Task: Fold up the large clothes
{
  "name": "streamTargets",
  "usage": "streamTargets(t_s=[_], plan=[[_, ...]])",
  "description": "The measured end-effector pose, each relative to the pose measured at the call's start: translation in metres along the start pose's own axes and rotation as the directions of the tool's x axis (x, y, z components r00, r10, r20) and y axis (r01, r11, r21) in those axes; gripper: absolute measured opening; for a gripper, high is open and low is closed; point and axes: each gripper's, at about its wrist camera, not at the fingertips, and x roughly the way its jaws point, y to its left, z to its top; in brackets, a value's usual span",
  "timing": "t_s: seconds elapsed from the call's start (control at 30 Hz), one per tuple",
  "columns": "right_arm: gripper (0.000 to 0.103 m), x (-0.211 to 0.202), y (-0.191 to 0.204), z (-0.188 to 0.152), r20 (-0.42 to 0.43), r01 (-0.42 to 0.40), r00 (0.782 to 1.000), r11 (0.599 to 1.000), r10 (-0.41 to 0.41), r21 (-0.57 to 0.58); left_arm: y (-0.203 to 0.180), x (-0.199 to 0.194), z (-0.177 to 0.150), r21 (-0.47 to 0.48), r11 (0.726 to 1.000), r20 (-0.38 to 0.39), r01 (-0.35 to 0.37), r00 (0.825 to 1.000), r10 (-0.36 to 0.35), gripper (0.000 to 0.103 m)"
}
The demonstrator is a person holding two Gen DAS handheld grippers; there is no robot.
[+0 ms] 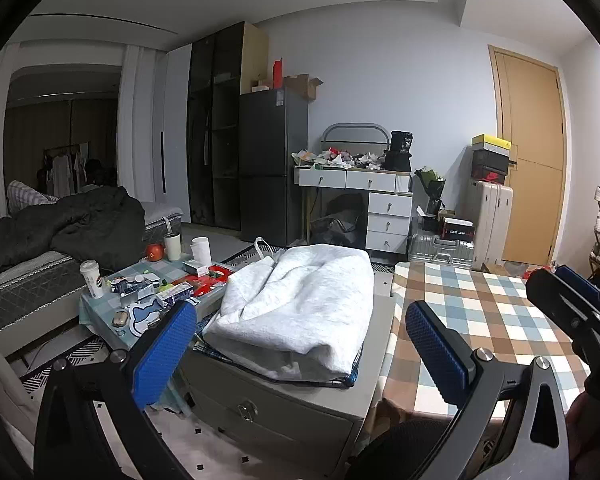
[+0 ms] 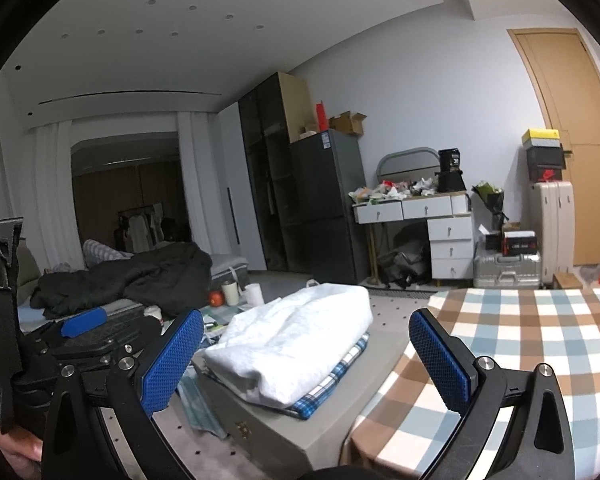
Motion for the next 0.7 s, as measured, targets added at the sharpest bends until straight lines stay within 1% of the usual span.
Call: streamTargets(t_s=[0.23,0.7], plan=[[0.103,-0.0019,0.0049,-0.0012,0.006,-0.004,1.0,1.0,0.004,-0.016,-0.0025,-0.0013,0.0021,0.0,1.0,0.001,0.007,1.0,-0.007,0.102],[0.103,-0.0053,-0.0032,-0.0009,-0.001,-0.016,1.0,1.0,0.016,0.027,-0.008,-0.0056,-0.0002,0.012,1.0,-0.009,0.008,1.0,-0.008,0.102]])
